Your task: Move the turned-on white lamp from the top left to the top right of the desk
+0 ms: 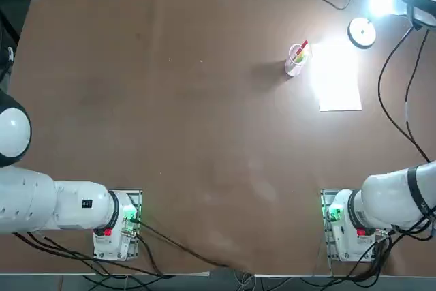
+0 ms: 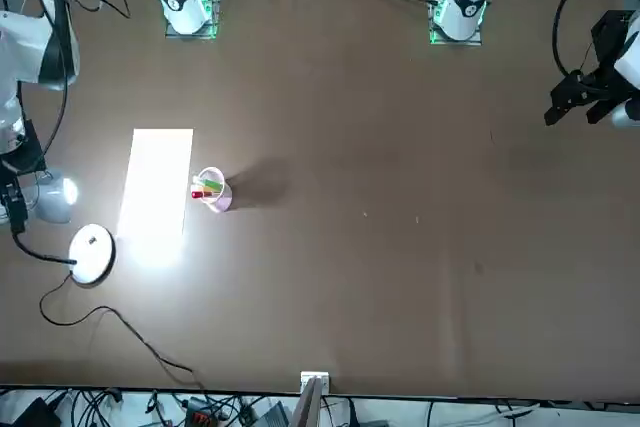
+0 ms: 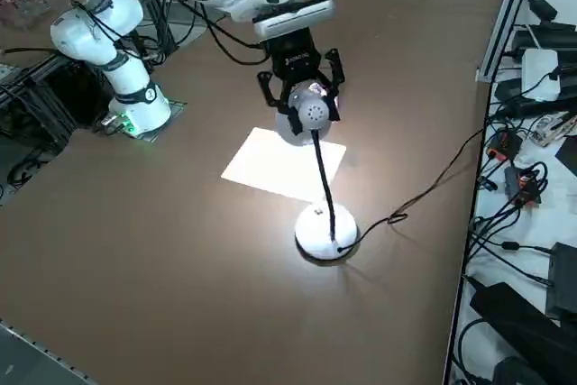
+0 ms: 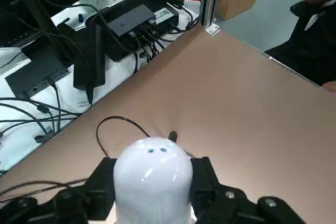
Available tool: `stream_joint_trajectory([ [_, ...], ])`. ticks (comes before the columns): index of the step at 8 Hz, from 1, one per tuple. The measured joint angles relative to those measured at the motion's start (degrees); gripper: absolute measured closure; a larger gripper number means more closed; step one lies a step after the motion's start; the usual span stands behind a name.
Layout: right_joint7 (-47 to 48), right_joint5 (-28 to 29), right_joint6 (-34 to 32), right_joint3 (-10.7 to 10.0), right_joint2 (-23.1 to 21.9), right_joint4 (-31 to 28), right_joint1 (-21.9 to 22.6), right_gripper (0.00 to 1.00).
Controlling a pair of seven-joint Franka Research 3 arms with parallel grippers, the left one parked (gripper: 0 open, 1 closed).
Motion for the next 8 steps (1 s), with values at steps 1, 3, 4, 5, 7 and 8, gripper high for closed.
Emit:
stream_joint_trajectory([
  [1,0.00,-0.36,0.48,-0.02,0.00,-0.31,-0.28,0.27],
  [3,0.11,-0.39,0.92,-0.02,0.00,-0.75,-0.39,0.27],
  [4,0.47,-0.42,1.00,-0.02,-0.05,-0.83,-0.38,0.27],
  [5,0.83,-0.54,1.02,-0.01,-0.09,-0.93,-0.37,0.27],
  [7,1.78,-1.31,1.12,0.08,-0.47,-1.59,-0.33,0.27],
  [8,2.63,-1.55,1.14,0.16,-0.66,-2.01,-0.22,0.27],
])
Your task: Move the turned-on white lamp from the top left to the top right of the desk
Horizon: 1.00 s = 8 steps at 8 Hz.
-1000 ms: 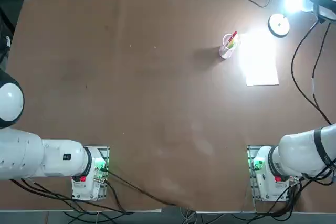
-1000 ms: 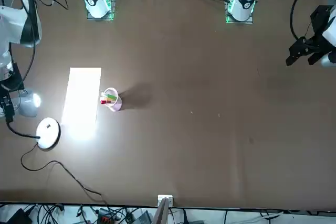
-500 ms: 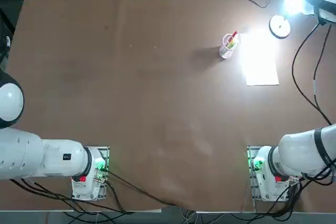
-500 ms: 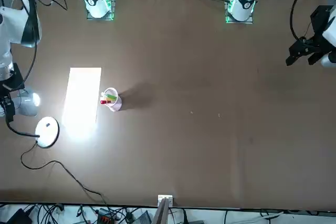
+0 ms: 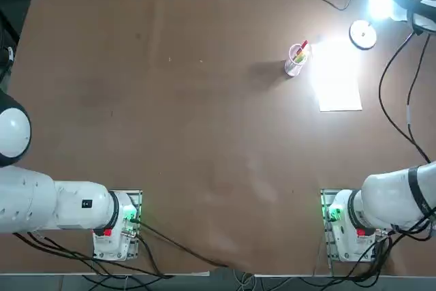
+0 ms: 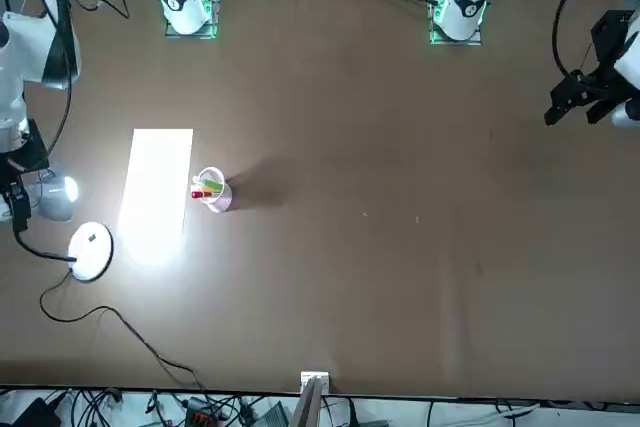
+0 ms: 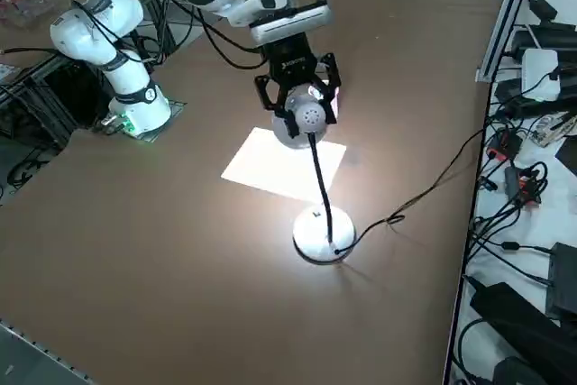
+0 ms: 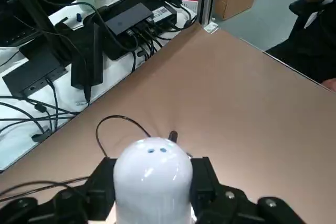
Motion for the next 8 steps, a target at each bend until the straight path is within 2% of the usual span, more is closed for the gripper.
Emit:
stream_joint_trajectory([
  [8,5.07,-0.74,-2.25,0.61,-1.03,-1.72,1.85,0.27],
])
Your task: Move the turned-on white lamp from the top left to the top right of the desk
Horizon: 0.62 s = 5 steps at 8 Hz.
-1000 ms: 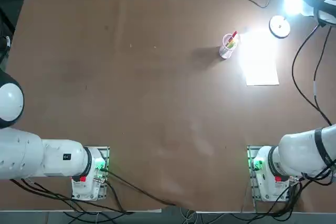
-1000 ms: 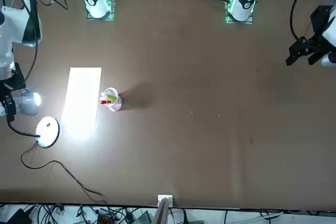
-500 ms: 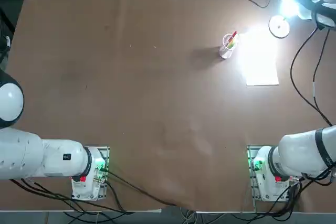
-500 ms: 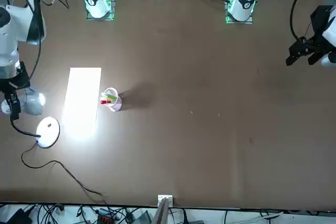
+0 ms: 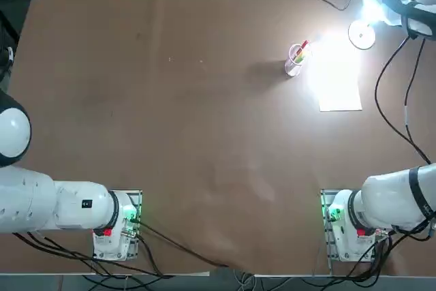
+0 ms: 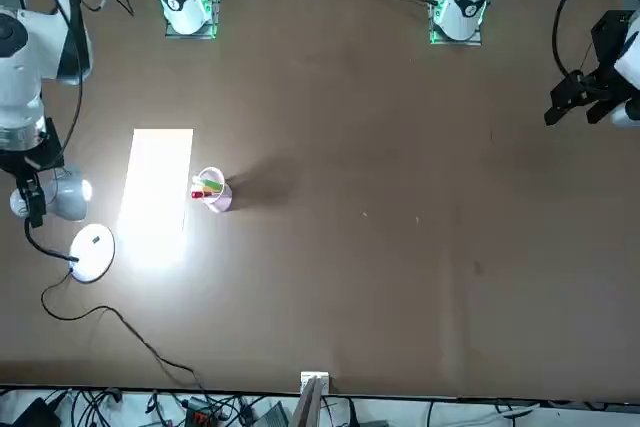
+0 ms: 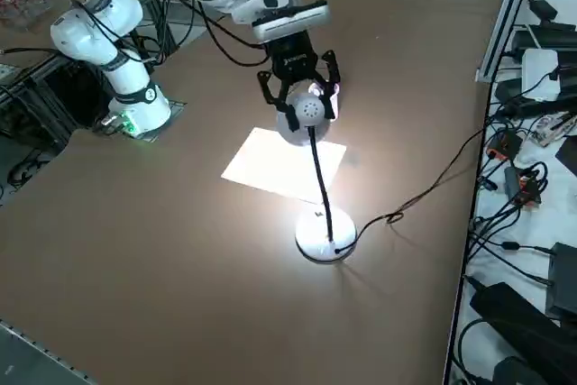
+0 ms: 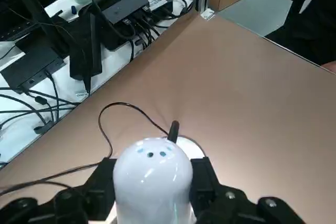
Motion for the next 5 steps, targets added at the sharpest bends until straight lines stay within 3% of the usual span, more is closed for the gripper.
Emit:
stream_joint_trajectory([
  [1,0.08,0.00,-0.01,-0.01,-0.01,-0.01,0.00,0.24],
  [3,0.15,-0.01,0.12,0.02,0.00,0.01,0.03,0.00],
  [5,0.15,-0.04,0.13,0.02,-0.11,0.35,0.04,0.00],
])
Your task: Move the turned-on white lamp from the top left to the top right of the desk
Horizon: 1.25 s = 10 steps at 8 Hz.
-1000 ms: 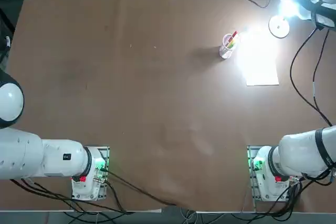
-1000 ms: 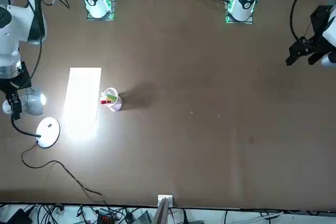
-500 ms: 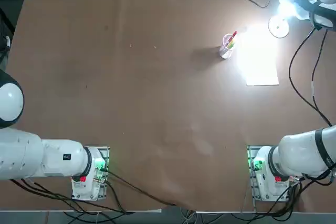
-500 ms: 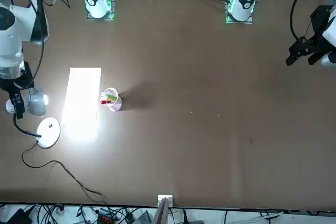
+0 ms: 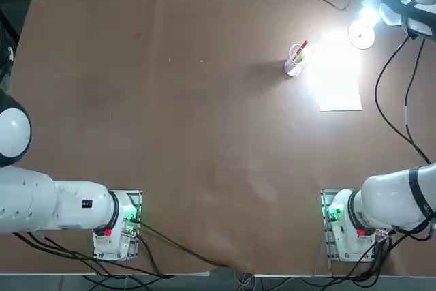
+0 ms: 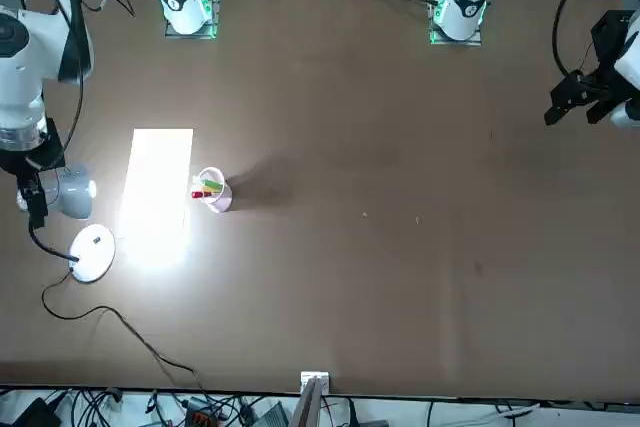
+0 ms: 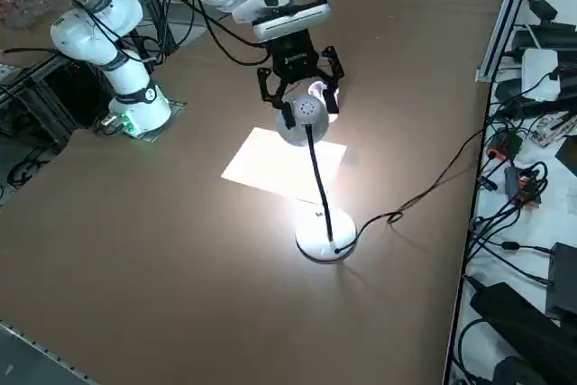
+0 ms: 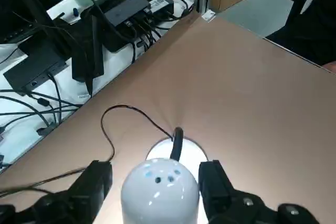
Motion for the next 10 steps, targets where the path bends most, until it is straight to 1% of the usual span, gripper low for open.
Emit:
stream_joint_trajectory([
  [1,-0.22,-0.18,-0.73,-0.02,-0.12,0.79,-0.01,0.00],
  [2,-2.28,-0.55,-3.82,-0.12,-0.21,2.93,-0.06,0.00],
  [3,-7.03,-0.63,-9.68,-0.45,-0.32,6.99,-0.18,0.00],
  [4,-13.80,-0.03,-17.35,-0.73,-0.51,12.56,-0.32,0.00],
  [5,-21.59,3.69,-25.22,-0.69,-0.73,18.28,-0.30,0.00],
  [6,-28.74,9.27,-32.15,-0.55,-0.82,21.92,-0.23,0.00],
  [7,-34.78,14.73,-39.30,-0.54,-0.73,23.27,-0.22,0.00],
  [8,-39.22,20.67,-45.73,-0.64,-0.48,23.41,-0.26,0.00],
  [10,-43.08,31.29,-57.45,-0.52,-0.18,24.01,-0.15,0.00],
])
